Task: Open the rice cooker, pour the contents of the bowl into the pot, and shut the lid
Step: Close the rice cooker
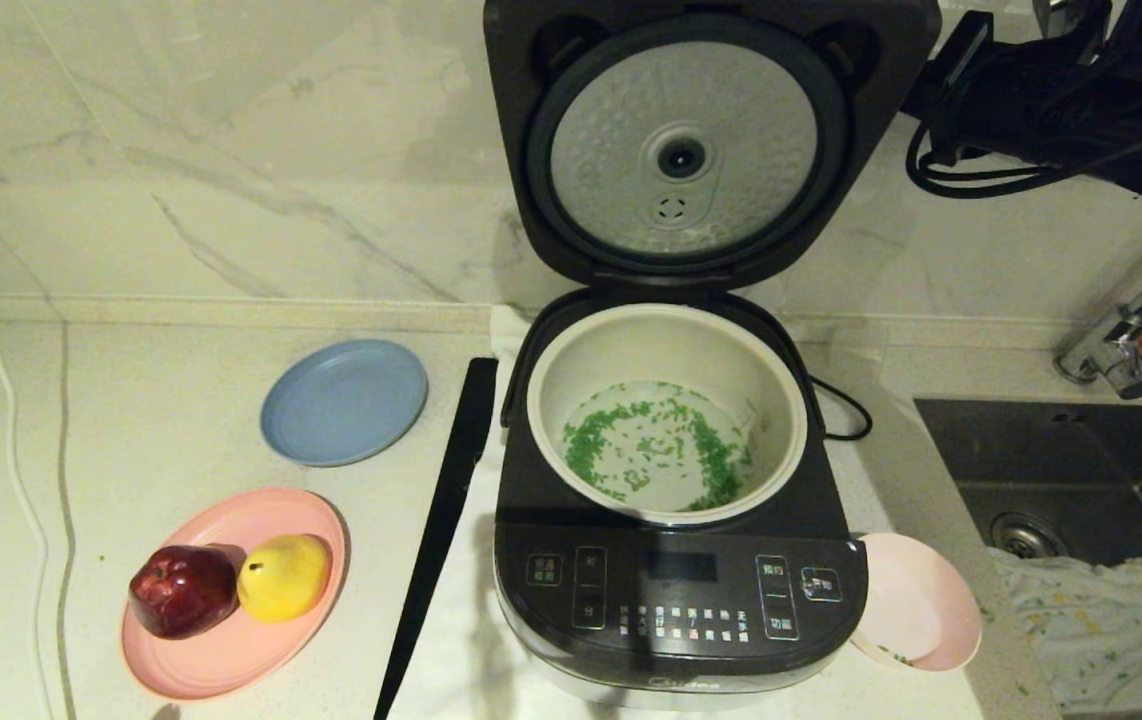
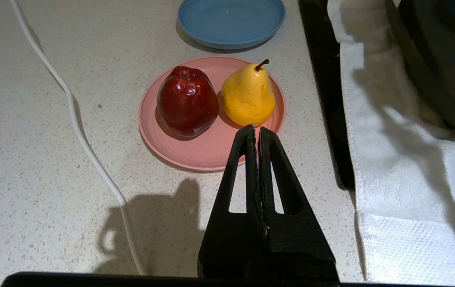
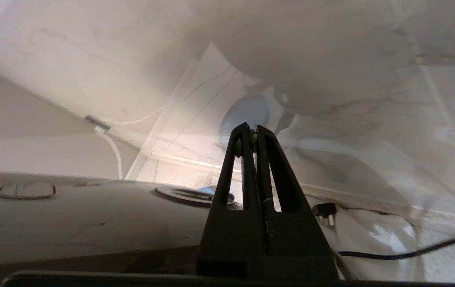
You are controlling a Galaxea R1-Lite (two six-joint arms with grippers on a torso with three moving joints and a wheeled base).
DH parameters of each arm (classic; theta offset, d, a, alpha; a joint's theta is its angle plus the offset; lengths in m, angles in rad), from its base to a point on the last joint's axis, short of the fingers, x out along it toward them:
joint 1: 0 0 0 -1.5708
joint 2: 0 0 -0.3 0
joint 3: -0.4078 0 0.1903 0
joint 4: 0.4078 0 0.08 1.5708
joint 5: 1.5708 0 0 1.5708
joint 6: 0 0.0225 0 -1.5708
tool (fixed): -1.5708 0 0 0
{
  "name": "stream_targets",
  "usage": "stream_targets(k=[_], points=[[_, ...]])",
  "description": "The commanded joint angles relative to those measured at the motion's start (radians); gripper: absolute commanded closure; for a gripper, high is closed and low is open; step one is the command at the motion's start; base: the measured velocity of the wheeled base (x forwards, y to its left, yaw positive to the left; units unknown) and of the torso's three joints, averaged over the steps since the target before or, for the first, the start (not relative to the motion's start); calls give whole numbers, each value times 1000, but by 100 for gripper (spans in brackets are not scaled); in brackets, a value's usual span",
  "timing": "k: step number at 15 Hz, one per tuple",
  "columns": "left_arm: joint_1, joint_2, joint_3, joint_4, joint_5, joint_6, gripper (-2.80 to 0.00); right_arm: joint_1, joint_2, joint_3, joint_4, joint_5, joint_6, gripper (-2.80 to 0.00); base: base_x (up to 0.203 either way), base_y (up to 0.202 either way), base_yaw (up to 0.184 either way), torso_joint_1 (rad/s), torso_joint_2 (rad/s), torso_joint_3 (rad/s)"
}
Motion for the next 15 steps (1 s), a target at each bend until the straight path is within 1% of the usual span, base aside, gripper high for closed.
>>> stream_targets(k=[1,9,10,12,15], points=[[0,0,5,0,0,1,0,1,12,0,-8,18,4,0,0,0,0,0,0,0],[0,1,5,0,0,1,0,37,-35,25,7,42,11,0,0,0,0,0,0,0],[0,0,5,0,0,1,0,42,-57,50,6,42,11,0,0,0,0,0,0,0],[0,0,5,0,0,1,0,50,-120,144,-3,50,9,0,0,0,0,0,0,0],[0,0,5,0,0,1,0,52,-216,268,-7,126,10,0,0,0,0,0,0,0]])
